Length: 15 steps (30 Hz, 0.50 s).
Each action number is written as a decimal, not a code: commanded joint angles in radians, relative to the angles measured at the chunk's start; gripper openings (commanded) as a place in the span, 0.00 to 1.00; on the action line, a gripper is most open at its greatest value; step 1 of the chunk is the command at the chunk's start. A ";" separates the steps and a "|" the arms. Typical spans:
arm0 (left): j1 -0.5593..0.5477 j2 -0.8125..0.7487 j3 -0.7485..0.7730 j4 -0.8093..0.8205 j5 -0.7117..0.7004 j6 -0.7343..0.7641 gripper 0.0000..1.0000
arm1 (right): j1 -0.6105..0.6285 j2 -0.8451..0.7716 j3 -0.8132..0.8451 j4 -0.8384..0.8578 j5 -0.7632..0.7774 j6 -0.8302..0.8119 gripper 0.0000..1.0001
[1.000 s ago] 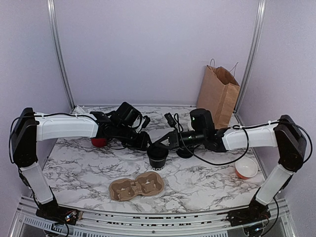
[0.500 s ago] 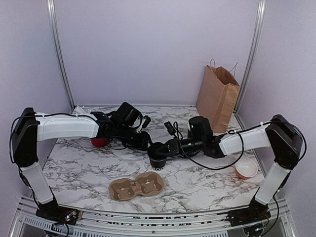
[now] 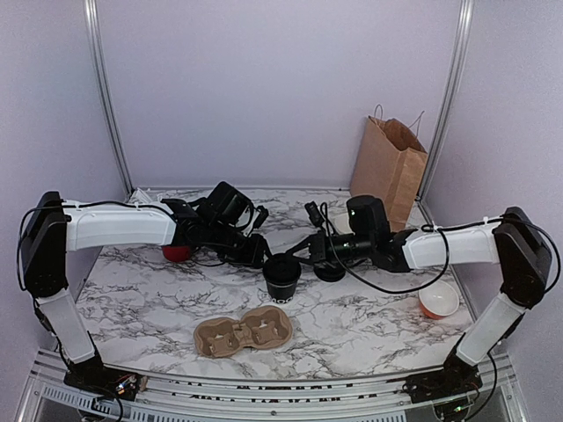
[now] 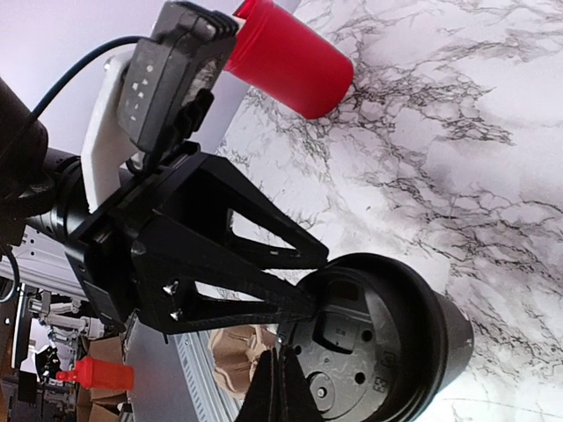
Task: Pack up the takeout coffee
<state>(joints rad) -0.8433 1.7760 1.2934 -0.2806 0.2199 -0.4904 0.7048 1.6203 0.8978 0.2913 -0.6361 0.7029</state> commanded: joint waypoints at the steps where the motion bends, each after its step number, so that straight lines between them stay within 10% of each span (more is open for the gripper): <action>1: 0.003 0.022 -0.003 -0.040 -0.010 0.005 0.33 | -0.013 0.038 -0.040 0.027 0.040 0.016 0.00; 15: 0.004 -0.008 0.018 -0.064 -0.046 0.026 0.34 | -0.013 0.039 -0.033 -0.032 0.084 0.017 0.00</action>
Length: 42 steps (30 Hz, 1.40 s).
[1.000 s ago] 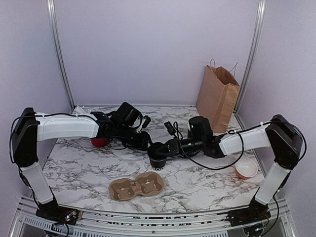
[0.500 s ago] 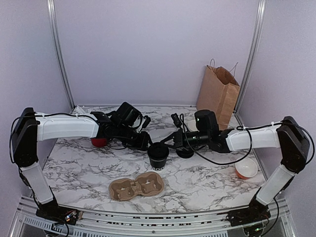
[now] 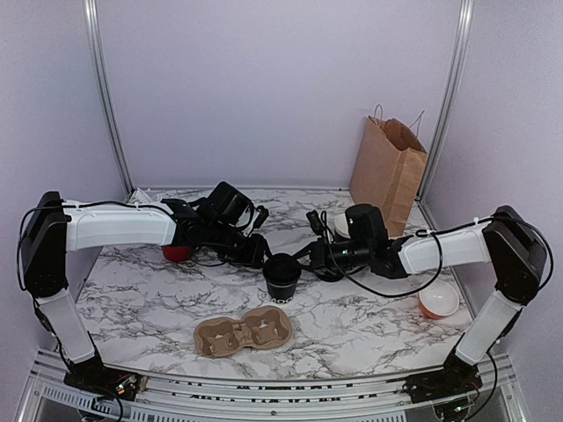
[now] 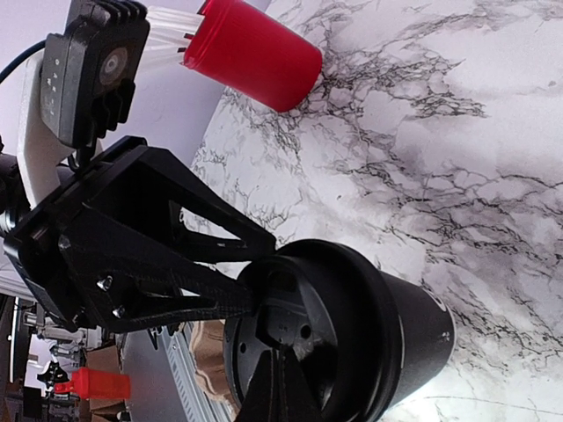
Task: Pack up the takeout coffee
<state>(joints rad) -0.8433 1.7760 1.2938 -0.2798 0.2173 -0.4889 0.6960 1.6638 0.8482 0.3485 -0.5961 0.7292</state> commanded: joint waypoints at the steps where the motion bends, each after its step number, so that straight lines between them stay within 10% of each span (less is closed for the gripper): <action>1: 0.005 -0.019 0.028 -0.078 -0.055 0.030 0.34 | -0.004 -0.008 0.023 -0.093 0.045 -0.011 0.00; 11: 0.046 -0.162 0.018 -0.023 0.045 0.034 0.35 | 0.003 -0.021 0.056 -0.115 0.047 -0.020 0.00; 18: 0.046 -0.168 -0.162 0.406 0.366 -0.205 0.00 | 0.006 -0.014 0.068 -0.123 0.052 -0.025 0.00; 42: 0.047 0.042 -0.334 0.558 0.332 -0.234 0.00 | 0.025 0.005 0.081 -0.143 0.058 -0.029 0.00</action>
<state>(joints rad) -0.8028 1.7790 0.9928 0.3786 0.5846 -0.7513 0.7143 1.6566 0.9028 0.2356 -0.5522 0.7120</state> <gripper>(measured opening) 0.003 0.005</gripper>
